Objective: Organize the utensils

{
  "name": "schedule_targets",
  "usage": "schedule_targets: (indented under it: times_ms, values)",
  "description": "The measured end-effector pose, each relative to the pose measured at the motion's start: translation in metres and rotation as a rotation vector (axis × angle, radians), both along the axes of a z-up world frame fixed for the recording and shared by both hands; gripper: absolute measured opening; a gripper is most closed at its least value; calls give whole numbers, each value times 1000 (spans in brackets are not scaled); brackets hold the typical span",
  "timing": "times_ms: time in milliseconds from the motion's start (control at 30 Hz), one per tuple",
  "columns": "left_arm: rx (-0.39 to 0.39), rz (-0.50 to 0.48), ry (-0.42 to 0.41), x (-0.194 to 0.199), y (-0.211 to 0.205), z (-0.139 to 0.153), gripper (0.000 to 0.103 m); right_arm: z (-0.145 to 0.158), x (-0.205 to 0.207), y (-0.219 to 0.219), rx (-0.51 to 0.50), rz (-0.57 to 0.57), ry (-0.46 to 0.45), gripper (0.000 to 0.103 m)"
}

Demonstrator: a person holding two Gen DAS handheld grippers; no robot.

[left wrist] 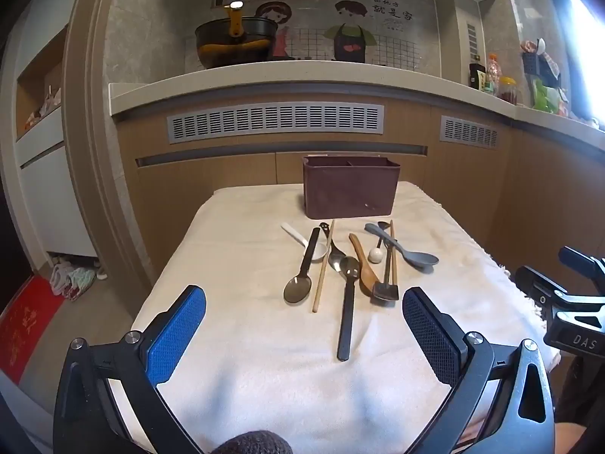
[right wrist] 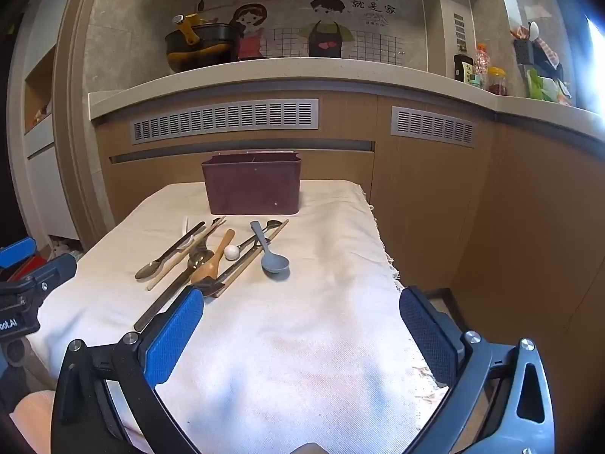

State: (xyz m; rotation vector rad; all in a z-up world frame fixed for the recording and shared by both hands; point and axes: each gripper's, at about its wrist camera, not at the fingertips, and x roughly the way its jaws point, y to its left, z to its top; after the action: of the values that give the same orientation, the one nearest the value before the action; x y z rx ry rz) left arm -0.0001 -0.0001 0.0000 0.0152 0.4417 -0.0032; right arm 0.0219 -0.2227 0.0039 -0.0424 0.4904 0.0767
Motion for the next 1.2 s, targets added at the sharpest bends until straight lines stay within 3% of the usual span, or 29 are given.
schedule_targets:
  times_ms: [267, 1200]
  values:
    - [-71, 6, 45, 6, 11, -2, 103, 1, -5, 5, -29, 8, -29, 103]
    - [-11, 35, 35, 1, 4, 1, 103, 2, -5, 9, -37, 18, -34, 103]
